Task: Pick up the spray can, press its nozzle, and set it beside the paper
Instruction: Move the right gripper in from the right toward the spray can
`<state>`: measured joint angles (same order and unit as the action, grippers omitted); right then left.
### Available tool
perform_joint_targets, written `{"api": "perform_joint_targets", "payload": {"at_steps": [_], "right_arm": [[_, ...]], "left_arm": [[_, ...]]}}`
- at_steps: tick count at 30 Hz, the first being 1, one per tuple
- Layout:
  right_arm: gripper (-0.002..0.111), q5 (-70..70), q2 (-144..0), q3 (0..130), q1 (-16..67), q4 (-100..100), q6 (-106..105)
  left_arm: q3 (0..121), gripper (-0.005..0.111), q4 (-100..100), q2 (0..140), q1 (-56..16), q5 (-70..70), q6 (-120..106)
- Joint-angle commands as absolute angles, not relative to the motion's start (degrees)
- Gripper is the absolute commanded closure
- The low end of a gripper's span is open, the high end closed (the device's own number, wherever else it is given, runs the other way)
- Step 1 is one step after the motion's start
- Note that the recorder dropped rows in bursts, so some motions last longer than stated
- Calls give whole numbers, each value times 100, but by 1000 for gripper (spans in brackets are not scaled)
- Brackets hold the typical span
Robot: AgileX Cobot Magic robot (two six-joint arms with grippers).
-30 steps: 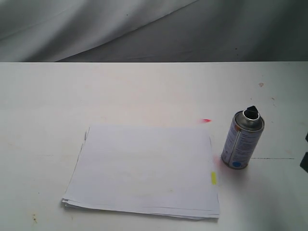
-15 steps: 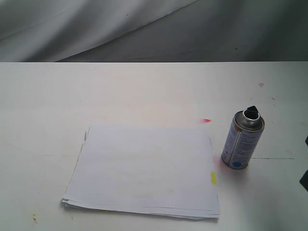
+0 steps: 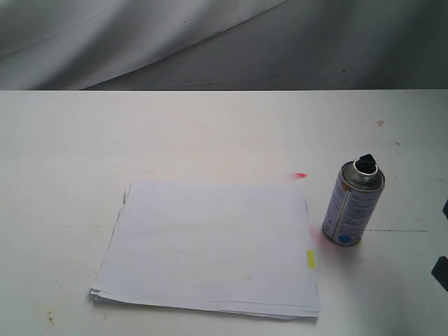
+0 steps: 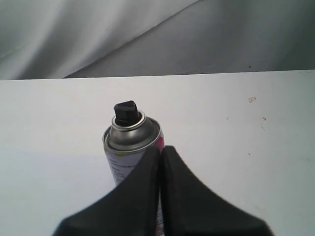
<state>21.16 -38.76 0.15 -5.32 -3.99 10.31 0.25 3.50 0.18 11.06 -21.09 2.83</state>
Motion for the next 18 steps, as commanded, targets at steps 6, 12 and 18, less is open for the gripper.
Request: {"api": "perform_joint_targets", "payload": {"at_steps": [6, 12, 18], "right_arm": [[108, 2960, -3888, 0, -511, -605, 939], [108, 2247, -3888, 415, -511, -605, 967], [108, 2222, -4008, 1049, -511, -605, 967]], "left_arm": [[0, 107, 343, 0, 1071, -2081, 276], [0, 107, 343, 0, 1071, -2081, 276], [0, 107, 343, 0, 1071, -2081, 276]]}}
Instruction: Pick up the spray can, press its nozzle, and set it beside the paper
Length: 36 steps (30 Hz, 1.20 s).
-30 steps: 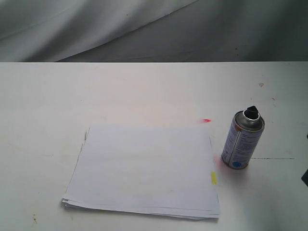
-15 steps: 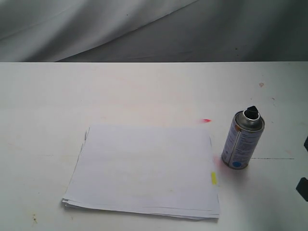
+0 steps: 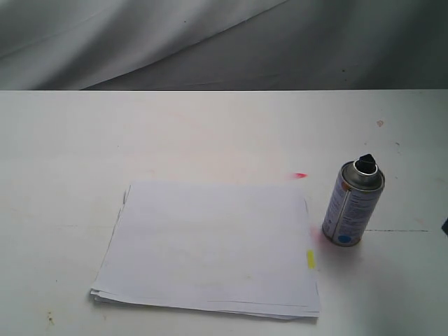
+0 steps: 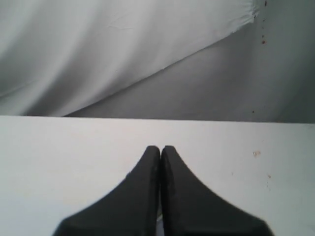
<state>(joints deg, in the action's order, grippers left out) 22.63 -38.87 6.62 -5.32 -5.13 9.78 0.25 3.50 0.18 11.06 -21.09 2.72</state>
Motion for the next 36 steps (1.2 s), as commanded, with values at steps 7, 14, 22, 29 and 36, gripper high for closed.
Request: {"api": "perform_joint_targets", "payload": {"at_steps": [7, 14, 22, 29, 36], "right_arm": [[108, 2236, -5268, 1938, -511, -860, 944], [108, 3118, -6609, 1893, -511, -780, 944], [108, 3981, -7305, 1405, -511, -703, 944], [108, 4638, -7291, 942, -511, -687, 887], [108, 4816, -7291, 656, -511, -947, 909]], "left_arm": [[0, 107, 343, 0, 1071, -2081, 276], [0, 107, 343, 0, 1071, -2081, 276], [0, 107, 343, 0, 1071, -2081, 276], [0, 107, 343, 0, 1071, -2081, 276], [0, 107, 343, 0, 1071, -2081, 276]]}}
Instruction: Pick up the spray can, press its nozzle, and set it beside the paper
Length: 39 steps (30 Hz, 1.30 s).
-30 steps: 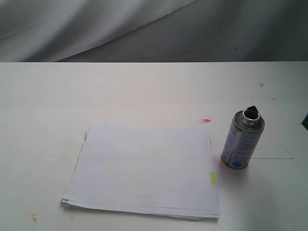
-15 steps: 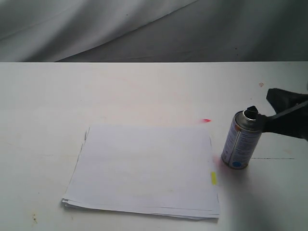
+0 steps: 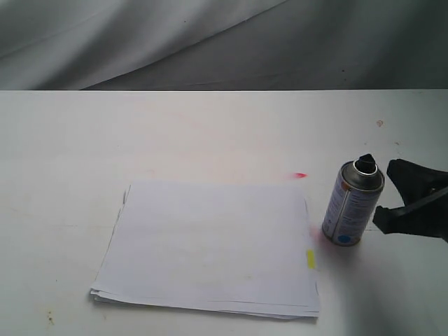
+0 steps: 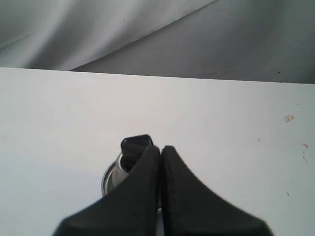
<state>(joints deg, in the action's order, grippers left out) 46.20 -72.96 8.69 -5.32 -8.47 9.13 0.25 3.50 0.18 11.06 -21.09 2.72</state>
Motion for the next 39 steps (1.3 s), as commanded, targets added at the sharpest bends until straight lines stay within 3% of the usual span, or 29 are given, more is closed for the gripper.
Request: {"api": "perform_joint_targets", "payload": {"at_steps": [1, 10, 23, 39], "right_arm": [[108, 4816, -7291, 535, -511, -947, 909], [108, 4758, -7315, 0, -511, -984, 593], [108, 5528, -8764, 0, -523, -945, 172], [108, 5526, -8780, 0, -523, -945, 37]], "left_arm": [[0, 107, 343, 0, 1071, -2081, 276], [0, 107, 343, 0, 1071, -2081, 276], [0, 107, 343, 0, 1071, -2081, 276], [0, 107, 343, 0, 1071, -2081, 276]]}}
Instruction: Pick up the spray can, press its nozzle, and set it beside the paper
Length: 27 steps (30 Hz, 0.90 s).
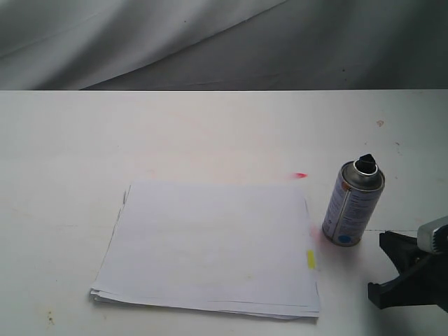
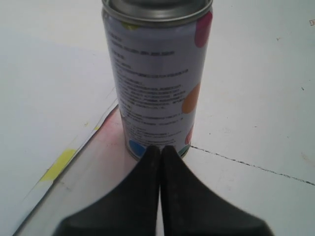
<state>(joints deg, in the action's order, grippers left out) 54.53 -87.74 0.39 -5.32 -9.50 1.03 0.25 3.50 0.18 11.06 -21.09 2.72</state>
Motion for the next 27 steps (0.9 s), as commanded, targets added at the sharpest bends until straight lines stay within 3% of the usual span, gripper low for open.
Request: {"api": "perform_joint_targets", "payload": {"at_steps": [1, 27], "right_arm": [[108, 5526, -8780, 0, -523, -945, 37], [108, 5505, -8780, 0, -523, -905, 0]], "left_arm": [[0, 107, 343, 0, 1071, -2081, 276], [0, 107, 343, 0, 1071, -2081, 276]]}}
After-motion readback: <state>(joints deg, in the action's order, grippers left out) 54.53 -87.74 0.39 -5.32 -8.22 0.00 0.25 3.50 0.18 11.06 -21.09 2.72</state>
